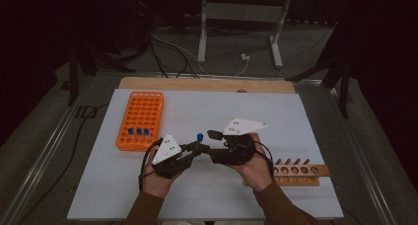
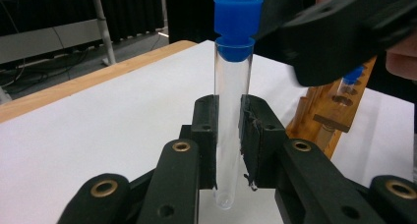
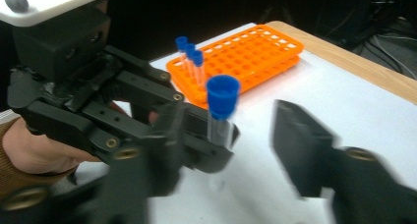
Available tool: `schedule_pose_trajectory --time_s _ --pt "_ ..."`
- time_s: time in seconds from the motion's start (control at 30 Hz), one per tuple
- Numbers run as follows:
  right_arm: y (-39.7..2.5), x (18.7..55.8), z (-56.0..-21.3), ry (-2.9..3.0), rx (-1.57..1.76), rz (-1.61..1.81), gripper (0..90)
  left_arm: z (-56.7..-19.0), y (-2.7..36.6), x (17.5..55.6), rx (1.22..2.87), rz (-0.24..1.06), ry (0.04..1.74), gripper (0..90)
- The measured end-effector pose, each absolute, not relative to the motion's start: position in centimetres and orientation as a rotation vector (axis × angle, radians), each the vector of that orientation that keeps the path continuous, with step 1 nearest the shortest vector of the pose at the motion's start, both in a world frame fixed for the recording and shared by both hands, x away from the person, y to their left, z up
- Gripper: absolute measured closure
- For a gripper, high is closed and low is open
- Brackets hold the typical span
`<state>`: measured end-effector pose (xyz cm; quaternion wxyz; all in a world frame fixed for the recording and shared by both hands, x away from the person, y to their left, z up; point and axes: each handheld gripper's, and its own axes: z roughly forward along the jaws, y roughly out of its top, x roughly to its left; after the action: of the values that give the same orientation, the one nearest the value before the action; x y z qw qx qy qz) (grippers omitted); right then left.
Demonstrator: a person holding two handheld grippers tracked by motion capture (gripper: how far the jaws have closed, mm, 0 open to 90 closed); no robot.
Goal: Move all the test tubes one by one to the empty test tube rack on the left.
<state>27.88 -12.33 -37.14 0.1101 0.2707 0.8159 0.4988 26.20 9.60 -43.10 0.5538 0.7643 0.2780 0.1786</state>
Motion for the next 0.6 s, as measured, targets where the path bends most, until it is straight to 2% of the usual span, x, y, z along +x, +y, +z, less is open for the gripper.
schedule_pose_trajectory --time_s 0.13,0.27,0.6 --pt "-12.7 27.8 -37.0 2.337 0.824 1.474 26.5 -43.0 10.2 26.3 1.797 0.422 0.68 78.4" --pt "-13.1 27.9 -36.9 2.307 0.848 1.452 17.7 -42.9 10.7 26.5 1.793 0.431 0.696 78.3" --pt "-14.7 28.1 -37.2 2.277 0.867 1.396 3.5 -42.2 12.4 26.6 1.768 0.454 0.732 78.3"
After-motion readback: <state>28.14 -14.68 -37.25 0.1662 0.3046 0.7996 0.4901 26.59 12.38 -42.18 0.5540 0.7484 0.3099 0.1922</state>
